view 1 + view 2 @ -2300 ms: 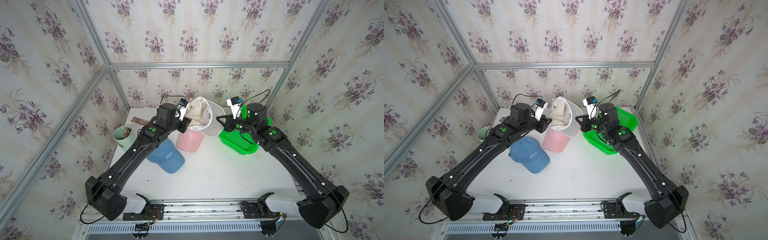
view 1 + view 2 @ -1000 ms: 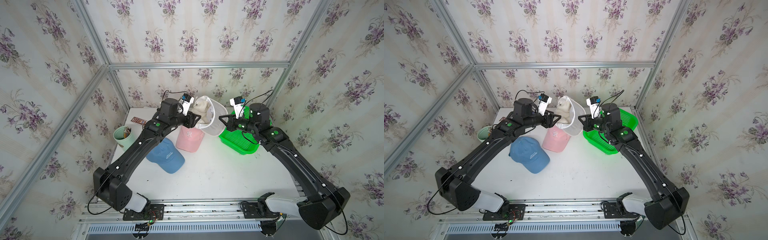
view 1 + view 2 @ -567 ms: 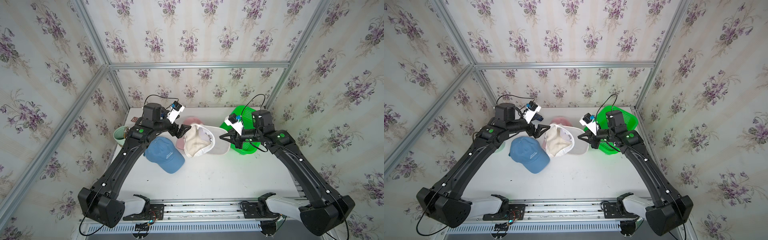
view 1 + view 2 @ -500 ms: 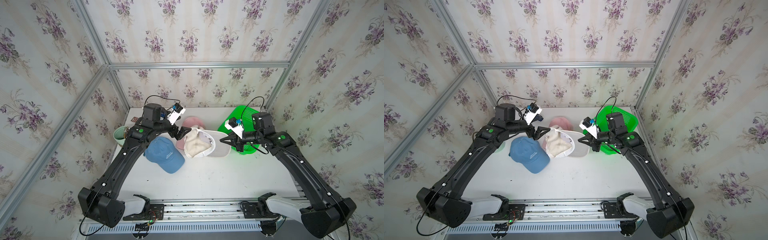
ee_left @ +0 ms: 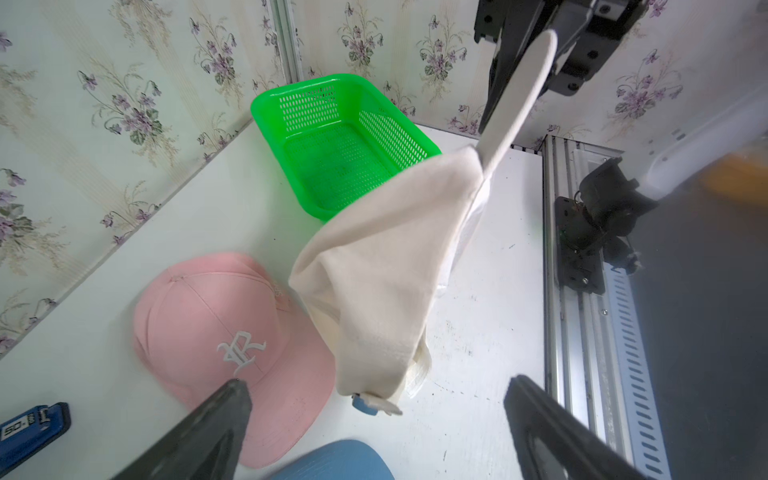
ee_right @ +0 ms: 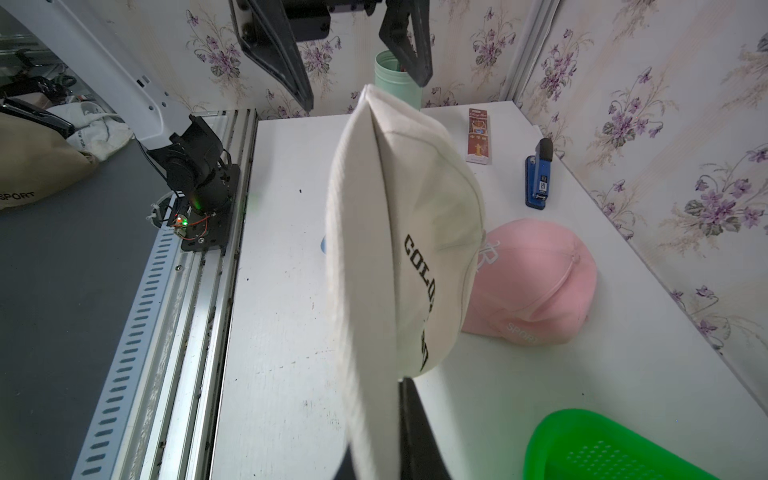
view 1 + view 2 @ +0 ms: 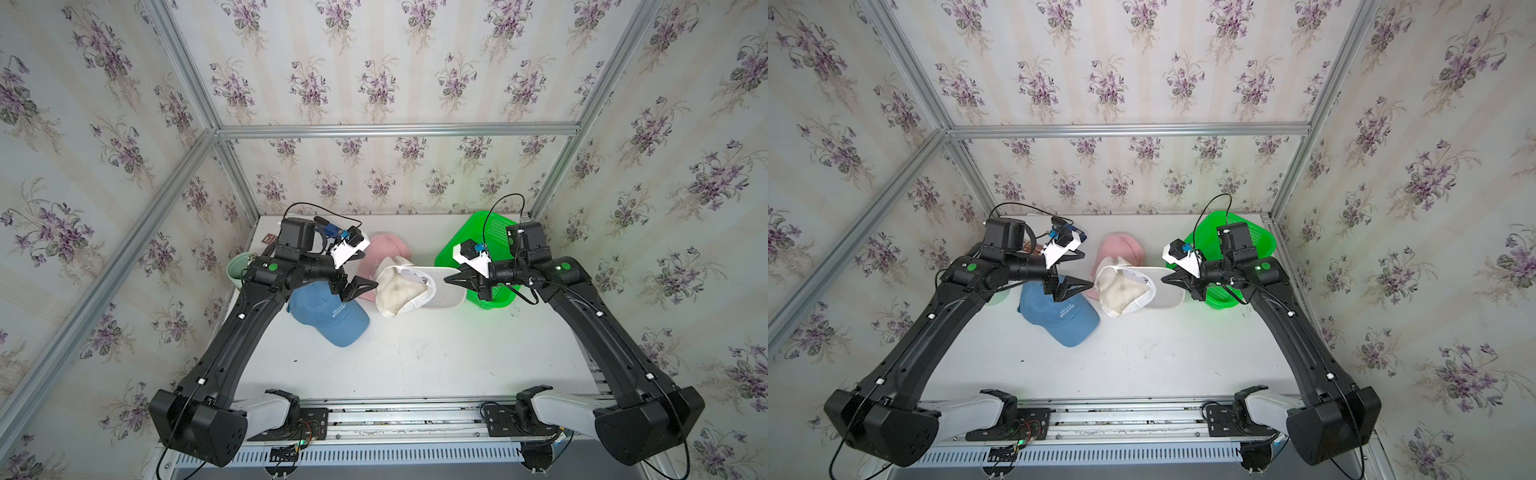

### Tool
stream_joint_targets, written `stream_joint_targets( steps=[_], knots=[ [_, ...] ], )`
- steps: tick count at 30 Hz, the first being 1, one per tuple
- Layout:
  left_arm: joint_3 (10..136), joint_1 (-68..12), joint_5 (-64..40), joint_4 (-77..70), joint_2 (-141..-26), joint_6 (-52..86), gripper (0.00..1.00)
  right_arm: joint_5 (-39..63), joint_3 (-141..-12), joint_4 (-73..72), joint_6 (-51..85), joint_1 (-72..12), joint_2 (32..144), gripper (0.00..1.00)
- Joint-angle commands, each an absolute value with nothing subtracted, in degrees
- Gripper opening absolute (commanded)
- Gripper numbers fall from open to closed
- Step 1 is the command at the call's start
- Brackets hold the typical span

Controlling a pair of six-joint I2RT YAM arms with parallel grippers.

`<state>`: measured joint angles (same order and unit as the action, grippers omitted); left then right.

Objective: Turn the baseball cap inside out
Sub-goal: Turn over the baseball cap.

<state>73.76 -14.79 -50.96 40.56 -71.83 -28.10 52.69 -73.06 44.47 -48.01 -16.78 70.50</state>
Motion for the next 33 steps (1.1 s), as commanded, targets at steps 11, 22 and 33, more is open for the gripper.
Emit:
stream_joint_targets(
  steps=[11,22,33],
  knots=[
    [76.18,-12.04,-62.84,46.62,-77.62,-34.40,0.95,59.30,-73.96,47.38,-51.60,-16.17,68.74,0.00],
    [75.59,-14.11,-65.44,47.18,-78.66,-33.88,0.87,61.06,-77.00,45.04,-50.73,-16.17,69.76,0.00],
    [77.65,-14.20,-67.68,52.08,-80.32,-35.68,0.47,59.38,-78.85,42.68,-49.52,-15.91,71.71,0.00]
  ],
)
